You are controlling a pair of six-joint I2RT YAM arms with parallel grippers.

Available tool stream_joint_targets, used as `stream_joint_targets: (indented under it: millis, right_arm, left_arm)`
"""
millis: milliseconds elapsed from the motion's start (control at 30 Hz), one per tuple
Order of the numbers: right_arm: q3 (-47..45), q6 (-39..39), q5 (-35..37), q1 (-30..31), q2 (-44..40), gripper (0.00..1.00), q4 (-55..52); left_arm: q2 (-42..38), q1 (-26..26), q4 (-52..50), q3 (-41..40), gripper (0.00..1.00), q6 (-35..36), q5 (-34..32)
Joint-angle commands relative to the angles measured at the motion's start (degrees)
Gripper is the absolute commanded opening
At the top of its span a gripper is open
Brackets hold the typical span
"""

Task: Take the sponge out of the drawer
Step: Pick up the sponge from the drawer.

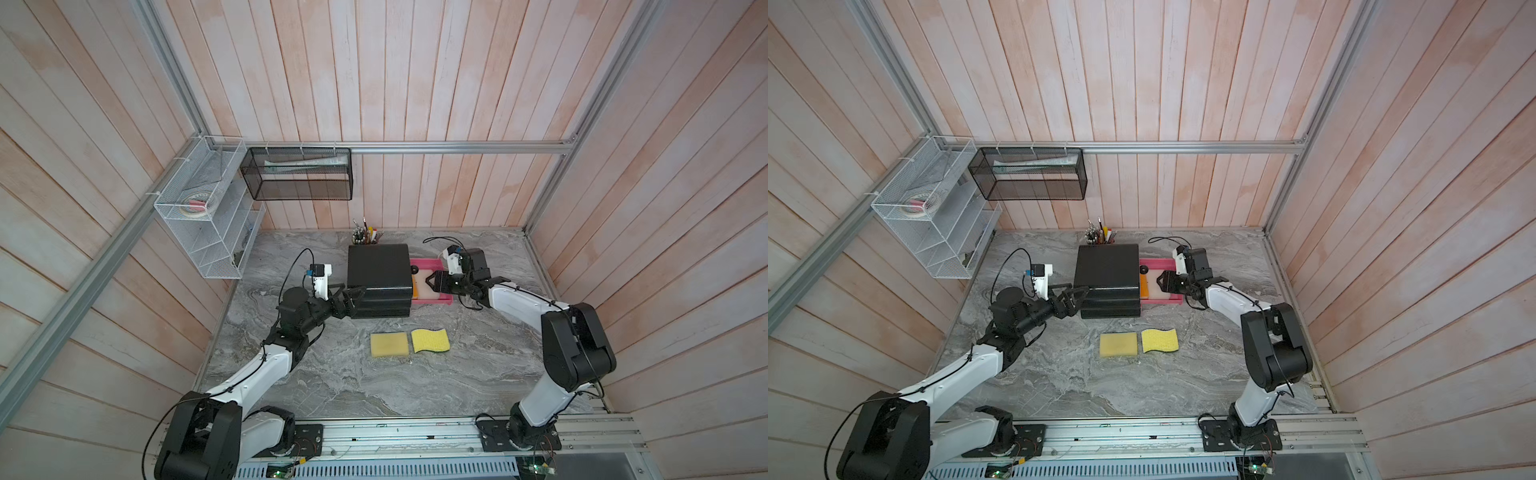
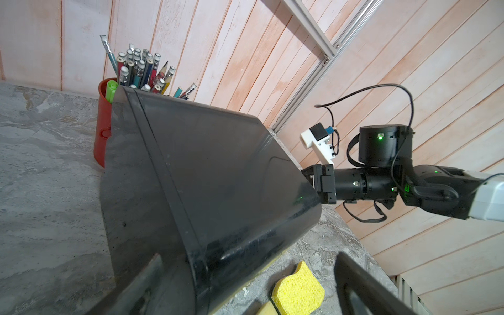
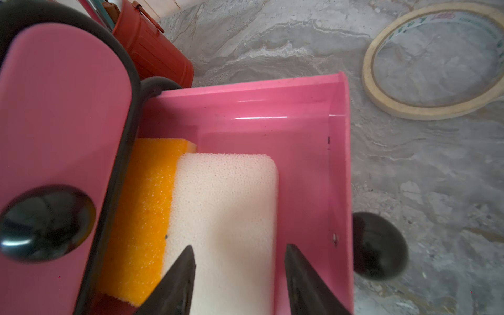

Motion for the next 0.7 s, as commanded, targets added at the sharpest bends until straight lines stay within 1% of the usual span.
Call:
stream_joint_targets:
  millis: [0,233,300,400,467,667]
  right_arm:
    - [2.1,-0.4,0.5,0.4,1.6,0.56,-1.8]
    - [2.9,0.0,-1.5,1.1,3.6,0.56,-1.0]
    - [2.8,0.4,-2.0,1.2,3.5,0.53,-0.2]
    - [2.6,0.8,-2.4,1.2,3.2,0.42,0.7]
    - [2.5,1.2,-2.3,1.2,2.8,0.31,1.1]
    - [2.0,1.6,-1.3,1.2,1.8,0.06,1.8]
  left_arm:
    - [-1.0,0.3,1.8,-0.8,0.99,-0.2,0.8]
    - [-1.2,0.3,1.8,-0.6,0.99,0.0,1.1]
    - [-1.0,0.3,1.8,-0.5,0.99,0.1,1.0]
    - [-1.0,0.3,1.7,-0.6,0.99,0.1,1.1]
    - [-1.1,0.3,1.7,-0.6,0.99,0.2,1.1]
    - [-1.4,0.3,1.4,-0.6,0.99,0.3,1.0]
